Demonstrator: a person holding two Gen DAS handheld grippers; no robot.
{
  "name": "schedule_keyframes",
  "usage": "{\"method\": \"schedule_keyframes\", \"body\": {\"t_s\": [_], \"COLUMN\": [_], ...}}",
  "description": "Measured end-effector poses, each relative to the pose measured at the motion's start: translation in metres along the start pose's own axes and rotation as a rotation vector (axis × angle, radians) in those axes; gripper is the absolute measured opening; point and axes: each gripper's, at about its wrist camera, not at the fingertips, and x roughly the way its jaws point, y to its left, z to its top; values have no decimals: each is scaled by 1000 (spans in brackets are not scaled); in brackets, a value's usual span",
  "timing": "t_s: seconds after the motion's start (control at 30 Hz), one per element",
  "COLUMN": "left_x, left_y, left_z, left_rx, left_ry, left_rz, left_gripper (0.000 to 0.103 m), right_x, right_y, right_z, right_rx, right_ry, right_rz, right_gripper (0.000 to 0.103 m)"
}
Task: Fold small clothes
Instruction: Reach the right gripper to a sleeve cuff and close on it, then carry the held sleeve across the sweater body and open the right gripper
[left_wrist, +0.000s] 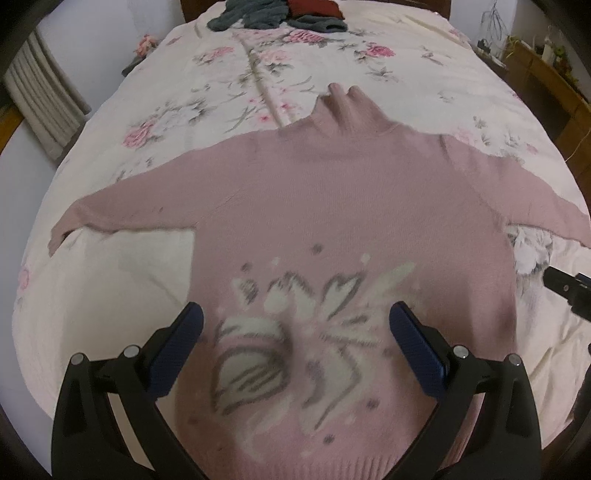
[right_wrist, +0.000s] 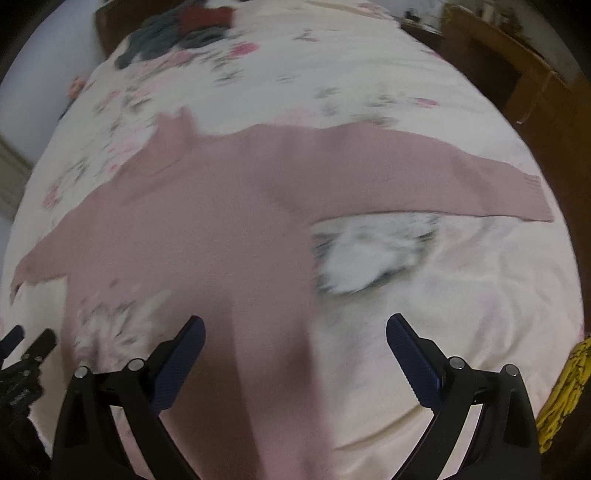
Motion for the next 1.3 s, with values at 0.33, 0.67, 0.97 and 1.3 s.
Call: {"method": "schedule_keyframes", "body": {"t_s": [0.33, 0.67, 0.97, 1.3], "left_x": [29, 53, 68, 77], "left_y": [-81, -142, -167, -154], "left_z": [66, 105, 113, 109], "left_rx": [69, 46, 48, 34], "left_ry": [-62, -65, -45, -28], "left_rz": [-52, -75, -71, -49], "left_gripper": [100, 100, 100, 100], "right_x": [31, 101, 134, 128], "right_y": [-210, -407, -437, -419], "right_z": [75, 104, 121, 135], "right_rx": [289, 607, 606, 590], "right_ry": [15, 129, 130, 43], "right_rz": [-114, -94, -69, 12], "right_gripper": [99, 96, 86, 14]}}
